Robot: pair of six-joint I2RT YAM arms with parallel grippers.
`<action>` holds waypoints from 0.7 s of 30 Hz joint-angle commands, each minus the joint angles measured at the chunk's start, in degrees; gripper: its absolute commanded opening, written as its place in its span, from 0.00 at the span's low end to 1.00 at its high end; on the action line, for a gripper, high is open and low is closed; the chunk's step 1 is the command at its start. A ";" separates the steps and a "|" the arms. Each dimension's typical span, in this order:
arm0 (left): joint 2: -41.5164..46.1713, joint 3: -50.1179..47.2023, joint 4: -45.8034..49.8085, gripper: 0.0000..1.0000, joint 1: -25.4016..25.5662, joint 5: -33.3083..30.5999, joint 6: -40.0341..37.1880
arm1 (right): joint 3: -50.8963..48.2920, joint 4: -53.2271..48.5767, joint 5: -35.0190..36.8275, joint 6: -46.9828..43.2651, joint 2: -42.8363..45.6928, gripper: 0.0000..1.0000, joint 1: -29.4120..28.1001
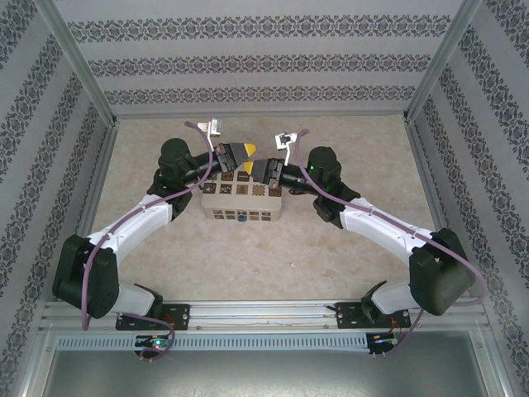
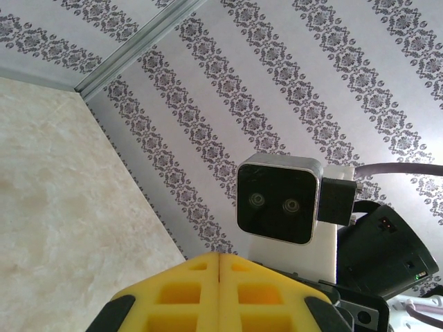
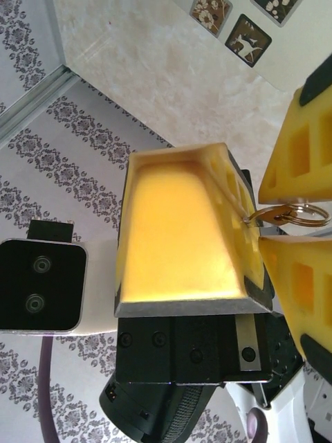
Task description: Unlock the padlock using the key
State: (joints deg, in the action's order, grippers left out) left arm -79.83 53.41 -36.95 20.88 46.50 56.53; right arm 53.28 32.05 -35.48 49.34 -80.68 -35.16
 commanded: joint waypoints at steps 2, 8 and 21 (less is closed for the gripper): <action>-0.22 -0.77 -4.10 0.00 -0.61 0.37 -0.81 | -0.26 2.22 -0.42 -0.35 0.17 0.14 -0.70; 0.03 -1.11 -4.27 0.00 -0.61 -0.45 -0.72 | -1.98 1.22 0.30 -0.77 1.47 0.09 -0.49; 3.08 -1.57 0.07 0.34 -2.04 -1.49 -4.32 | -3.27 -11.46 3.84 -9.04 6.05 0.00 0.10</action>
State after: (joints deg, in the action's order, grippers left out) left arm -79.46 52.10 -37.23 20.05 45.80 55.07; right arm 50.35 26.24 -33.43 45.36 -77.12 -35.11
